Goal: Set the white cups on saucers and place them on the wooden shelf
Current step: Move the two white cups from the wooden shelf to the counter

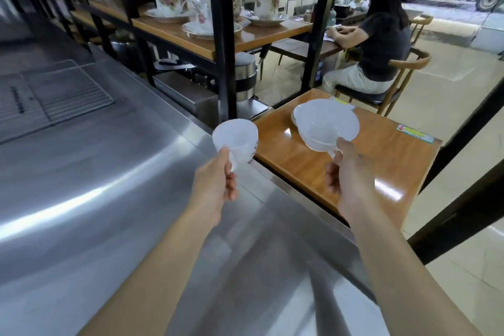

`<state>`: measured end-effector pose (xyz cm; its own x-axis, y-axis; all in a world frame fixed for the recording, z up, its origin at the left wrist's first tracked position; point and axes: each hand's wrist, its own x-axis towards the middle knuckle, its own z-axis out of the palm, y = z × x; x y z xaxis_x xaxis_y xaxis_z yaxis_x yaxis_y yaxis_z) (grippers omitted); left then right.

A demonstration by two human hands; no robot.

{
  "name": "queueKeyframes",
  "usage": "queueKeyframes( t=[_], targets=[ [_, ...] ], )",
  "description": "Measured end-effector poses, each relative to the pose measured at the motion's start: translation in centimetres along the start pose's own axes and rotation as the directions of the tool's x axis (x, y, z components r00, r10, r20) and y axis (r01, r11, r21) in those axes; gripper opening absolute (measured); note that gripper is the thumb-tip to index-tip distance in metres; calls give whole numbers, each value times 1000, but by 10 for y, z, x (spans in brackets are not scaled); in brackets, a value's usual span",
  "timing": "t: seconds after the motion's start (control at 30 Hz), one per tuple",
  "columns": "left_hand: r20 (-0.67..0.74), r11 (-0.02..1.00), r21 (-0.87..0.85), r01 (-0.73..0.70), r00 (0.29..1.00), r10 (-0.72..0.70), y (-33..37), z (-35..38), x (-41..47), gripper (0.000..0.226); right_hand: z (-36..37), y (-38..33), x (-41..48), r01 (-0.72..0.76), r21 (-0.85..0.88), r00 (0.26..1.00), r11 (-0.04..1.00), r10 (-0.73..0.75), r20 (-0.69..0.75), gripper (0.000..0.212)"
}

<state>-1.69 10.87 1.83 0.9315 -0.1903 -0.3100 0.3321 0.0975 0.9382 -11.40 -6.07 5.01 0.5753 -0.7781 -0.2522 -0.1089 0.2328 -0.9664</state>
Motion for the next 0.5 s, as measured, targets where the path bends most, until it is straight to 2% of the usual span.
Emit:
queueKeyframes(
  t=[0.2,0.33,0.5],
  targets=[
    [-275,1000,-12,-13,961,9,-27,-109,-33,44,57,45,-61,-118,-110,949,987,144,282,30],
    [-417,998,-23,50,907,-55,-57,-166,-57,41,86,94,-87,-120,-209,915,970,190,356,34],
    [-483,993,-84,83,868,-113,-88,-202,-80,41,105,144,-94,-120,-245,880,962,217,423,36]
  ],
)
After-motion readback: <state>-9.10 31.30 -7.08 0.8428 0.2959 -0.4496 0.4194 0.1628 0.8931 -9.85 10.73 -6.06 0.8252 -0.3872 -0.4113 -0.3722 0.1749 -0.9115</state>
